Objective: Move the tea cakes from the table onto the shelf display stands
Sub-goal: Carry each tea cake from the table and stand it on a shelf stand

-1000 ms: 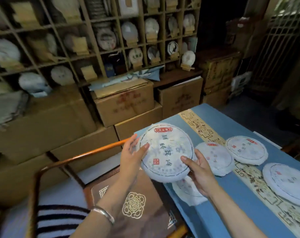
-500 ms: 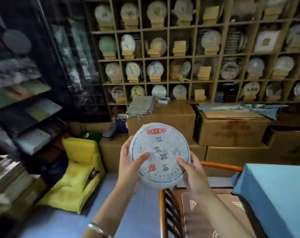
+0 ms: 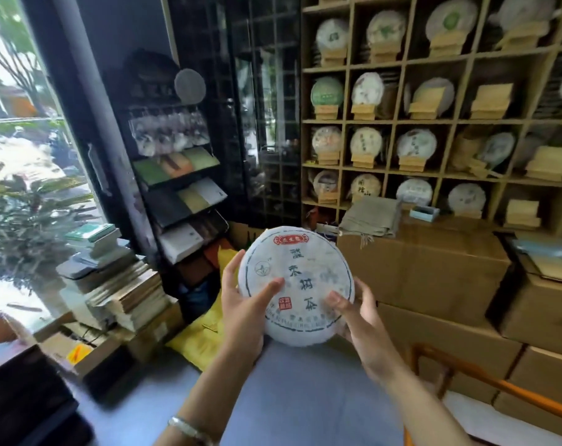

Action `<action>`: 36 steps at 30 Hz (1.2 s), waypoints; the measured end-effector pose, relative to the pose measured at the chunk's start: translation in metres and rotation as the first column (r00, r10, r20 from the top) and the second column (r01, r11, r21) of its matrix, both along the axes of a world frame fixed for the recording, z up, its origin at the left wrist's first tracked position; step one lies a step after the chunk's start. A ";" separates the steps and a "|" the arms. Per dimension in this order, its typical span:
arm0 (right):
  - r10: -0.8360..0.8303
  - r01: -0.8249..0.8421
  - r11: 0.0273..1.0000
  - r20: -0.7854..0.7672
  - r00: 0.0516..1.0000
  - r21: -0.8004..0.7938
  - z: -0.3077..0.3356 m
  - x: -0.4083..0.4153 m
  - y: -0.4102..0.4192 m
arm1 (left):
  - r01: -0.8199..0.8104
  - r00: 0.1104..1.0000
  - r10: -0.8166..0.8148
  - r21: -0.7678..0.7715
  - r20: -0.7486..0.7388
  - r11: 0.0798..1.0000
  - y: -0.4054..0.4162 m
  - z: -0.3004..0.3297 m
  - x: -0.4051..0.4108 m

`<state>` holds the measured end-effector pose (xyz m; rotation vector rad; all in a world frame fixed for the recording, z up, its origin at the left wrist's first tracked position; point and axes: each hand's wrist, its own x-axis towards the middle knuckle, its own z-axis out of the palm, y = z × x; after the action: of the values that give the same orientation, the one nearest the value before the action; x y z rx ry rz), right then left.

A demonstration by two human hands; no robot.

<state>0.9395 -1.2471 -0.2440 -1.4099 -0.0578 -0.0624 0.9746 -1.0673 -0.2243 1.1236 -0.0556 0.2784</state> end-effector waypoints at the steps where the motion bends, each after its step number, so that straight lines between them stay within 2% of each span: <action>1: -0.014 0.014 1.000 0.008 1.000 0.008 -0.002 0.011 0.000 | -0.012 1.000 0.012 0.008 0.016 1.000 -0.004 0.000 0.012; 6: -0.059 0.055 0.990 0.033 0.998 0.129 -0.004 0.070 -0.016 | 0.020 0.998 -0.023 0.051 0.063 0.999 -0.045 0.004 0.079; 11: -0.286 0.262 0.933 0.068 0.956 0.245 -0.001 0.125 -0.072 | 0.187 0.982 -0.187 0.023 0.015 0.982 -0.106 0.009 0.143; 21: -0.469 0.420 0.873 0.193 0.862 0.246 0.012 0.169 -0.148 | 0.517 0.856 -0.516 0.003 0.034 0.856 -0.181 0.004 0.213; 24: -0.554 0.496 0.824 0.200 0.808 0.275 0.022 0.192 -0.154 | 0.599 0.801 -0.599 0.037 -0.011 0.800 -0.187 0.016 0.242; 27: -0.640 0.564 0.761 0.234 0.732 0.320 0.035 0.223 -0.151 | 0.692 0.721 -0.688 0.136 -0.083 0.709 -0.180 0.033 0.279; 30: -0.676 0.593 0.735 0.299 0.673 0.329 0.050 0.265 -0.143 | 0.747 0.660 -0.747 0.163 -0.075 0.644 -0.167 0.048 0.321; 33: -0.679 0.618 0.732 0.379 0.629 0.287 0.066 0.315 -0.127 | 0.773 0.624 -0.781 0.160 -0.018 0.614 -0.161 0.061 0.364; 36: -0.669 0.624 0.737 0.418 0.615 0.261 0.077 0.361 -0.109 | 0.751 0.649 -0.758 0.106 0.066 0.652 -0.159 0.072 0.406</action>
<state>1.3009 -1.3566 -0.1666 -1.2271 0.0444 -1.0337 1.3807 -1.2265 -0.1524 1.0591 -0.6295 -0.4338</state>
